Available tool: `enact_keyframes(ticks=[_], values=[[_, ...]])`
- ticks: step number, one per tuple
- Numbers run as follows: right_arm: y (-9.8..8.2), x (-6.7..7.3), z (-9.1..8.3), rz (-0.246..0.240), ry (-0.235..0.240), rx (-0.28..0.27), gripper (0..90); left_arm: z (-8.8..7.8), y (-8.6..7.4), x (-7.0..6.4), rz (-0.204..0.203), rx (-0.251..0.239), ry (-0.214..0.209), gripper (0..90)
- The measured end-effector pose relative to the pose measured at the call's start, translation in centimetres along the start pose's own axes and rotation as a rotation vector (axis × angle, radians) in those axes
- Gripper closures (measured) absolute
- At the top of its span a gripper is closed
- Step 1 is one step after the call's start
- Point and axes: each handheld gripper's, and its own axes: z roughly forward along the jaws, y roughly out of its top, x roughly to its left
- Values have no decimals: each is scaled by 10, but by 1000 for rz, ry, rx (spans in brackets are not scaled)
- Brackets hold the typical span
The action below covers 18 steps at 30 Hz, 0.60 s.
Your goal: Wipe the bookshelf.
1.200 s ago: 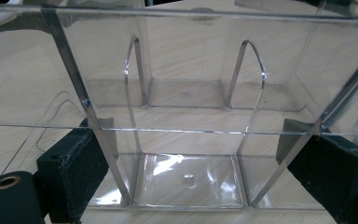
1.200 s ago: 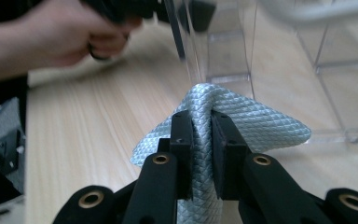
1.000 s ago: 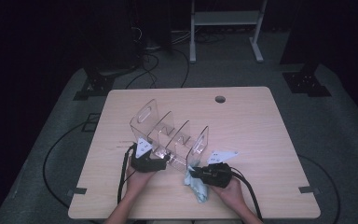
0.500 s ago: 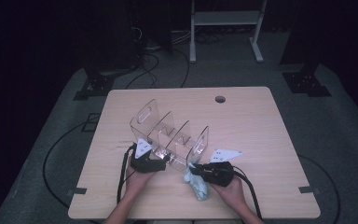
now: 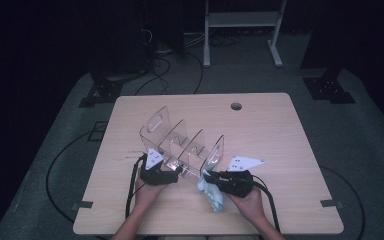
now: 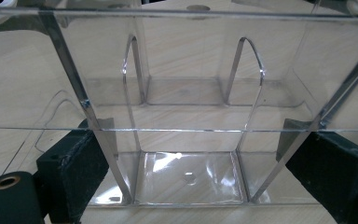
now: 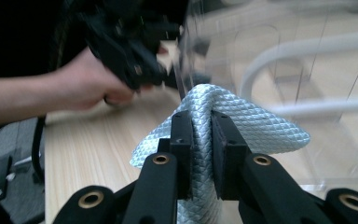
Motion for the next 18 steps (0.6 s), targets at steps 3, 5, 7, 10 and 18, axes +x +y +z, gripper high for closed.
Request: enact_keyframes(ticks=[3, 5, 7, 10, 18], values=[[8, 2, -6, -1, 7, -35, 796, 0, 0, 0, -1, 1, 1, 82], [8, 2, -6, -4, 6, -36, 797, 0, 0, 0, -1, 1, 0, 82], [0, -1, -1, 4, 0, -18, 797, 0, 0, 0, -2, 1, 1, 82], [-5, -3, 2, 22, -2, -4, 796, 0, 0, 0, 0, 2, 3, 82], [2, 0, -3, -5, -10, -30, 796, 0, 0, -1, 1, 2, 2, 82]])
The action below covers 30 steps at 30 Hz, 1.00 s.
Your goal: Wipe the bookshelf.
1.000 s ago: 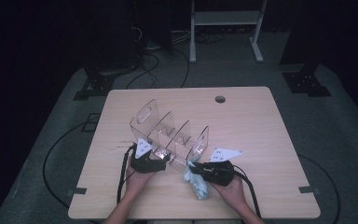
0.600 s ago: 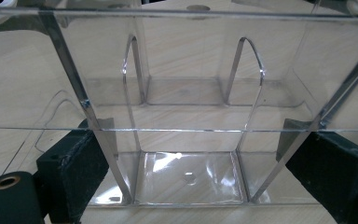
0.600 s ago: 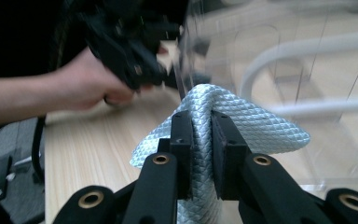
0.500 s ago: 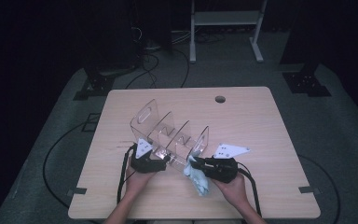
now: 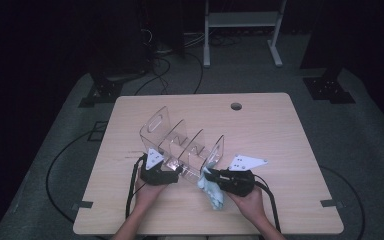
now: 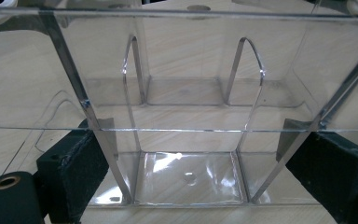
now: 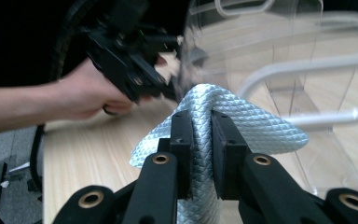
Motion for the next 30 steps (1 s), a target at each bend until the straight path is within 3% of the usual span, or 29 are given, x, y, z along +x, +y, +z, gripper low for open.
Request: enact_keyframes(ticks=[1, 3, 8, 11, 15, 20, 25, 30], values=[[-6, -3, 4, 3, -15, 35, 796, 0, 0, 0, 1, 1, 0, 82], [-8, -5, 6, 14, -11, 43, 796, 0, 0, 0, 1, 1, 0, 82], [4, 0, -3, -10, -11, 9, 796, 0, 0, -1, -2, -1, -1, 81], [0, -3, -1, 5, -3, 1, 796, 0, 0, -1, -1, -1, -1, 82], [-7, -6, 4, 25, -7, 37, 796, 0, 0, -1, -1, -1, -1, 82], [8, -3, -6, 2, -9, 1, 796, 0, 0, -2, -1, -2, 0, 81], [-3, -6, 1, 29, -7, 23, 796, 0, 0, -2, 0, -2, 0, 81], [6, 2, -4, -2, 2, 0, 796, 0, 0, -2, 0, -4, -1, 80]])
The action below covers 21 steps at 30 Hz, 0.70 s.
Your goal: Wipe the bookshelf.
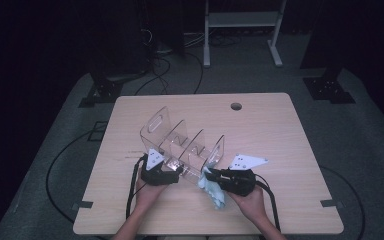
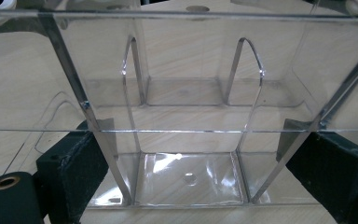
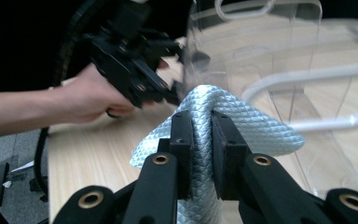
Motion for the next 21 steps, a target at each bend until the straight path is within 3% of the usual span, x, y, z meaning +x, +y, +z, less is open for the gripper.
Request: enact_keyframes(ticks=[3, 9, 11, 15, 21], values=[[2, 3, -1, -11, 1, -8, 797, 0, 0, 0, 0, -1, -1, 80], [-8, -5, 5, 29, 9, 32, 796, 0, 0, 0, 5, -1, -5, 66], [1, 0, -1, 10, 13, 2, 796, 1, 0, -1, 6, 0, -4, 54], [5, 2, -3, -10, 8, -6, 796, 1, 0, -1, 7, -2, -8, 47], [-6, -6, 2, 31, 4, 20, 796, -1, 1, 0, 13, -5, -6, 79]])
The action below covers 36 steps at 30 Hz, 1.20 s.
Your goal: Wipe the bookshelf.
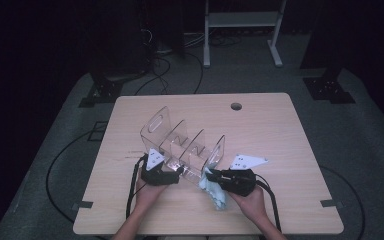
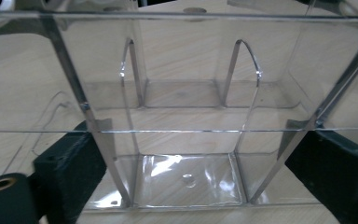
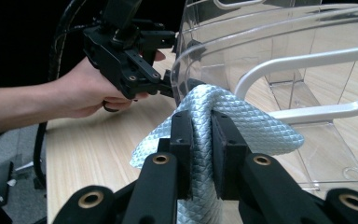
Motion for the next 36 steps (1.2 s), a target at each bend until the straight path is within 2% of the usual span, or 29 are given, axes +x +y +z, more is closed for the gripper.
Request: enact_keyframes(ticks=[3, 7, 11, 15, 18, 22, 23, 27, 31, 36], values=[[10, 7, -7, -21, 0, -35, 796, 0, 0, 0, -2, 0, 0, 79], [10, 8, -8, -32, 0, -40, 796, 0, 0, 0, -2, -4, -3, 78], [4, 4, -4, -4, -7, -16, 796, 0, 0, -1, -1, -3, 1, 78], [14, 14, -10, -36, 2, -45, 796, 0, 0, -1, -10, -6, 1, 78], [14, 15, -10, -42, 4, -52, 796, 0, 0, -1, -12, -7, -1, 76], [4, 8, -3, -13, -3, -12, 797, 0, 0, -1, -7, -5, 0, 75], [4, 8, -3, -2, 2, -18, 797, 0, 0, -1, -7, -5, 0, 76], [8, 13, -6, -18, 5, -32, 797, 0, -1, 0, -10, -12, -14, 70], [6, 9, -7, -9, 3, -30, 798, 0, 0, -1, -8, -16, -28, 62], [3, -2, -17, 15, -39, -33, 798, -1, 1, -8, 3, -20, -58, 64]])
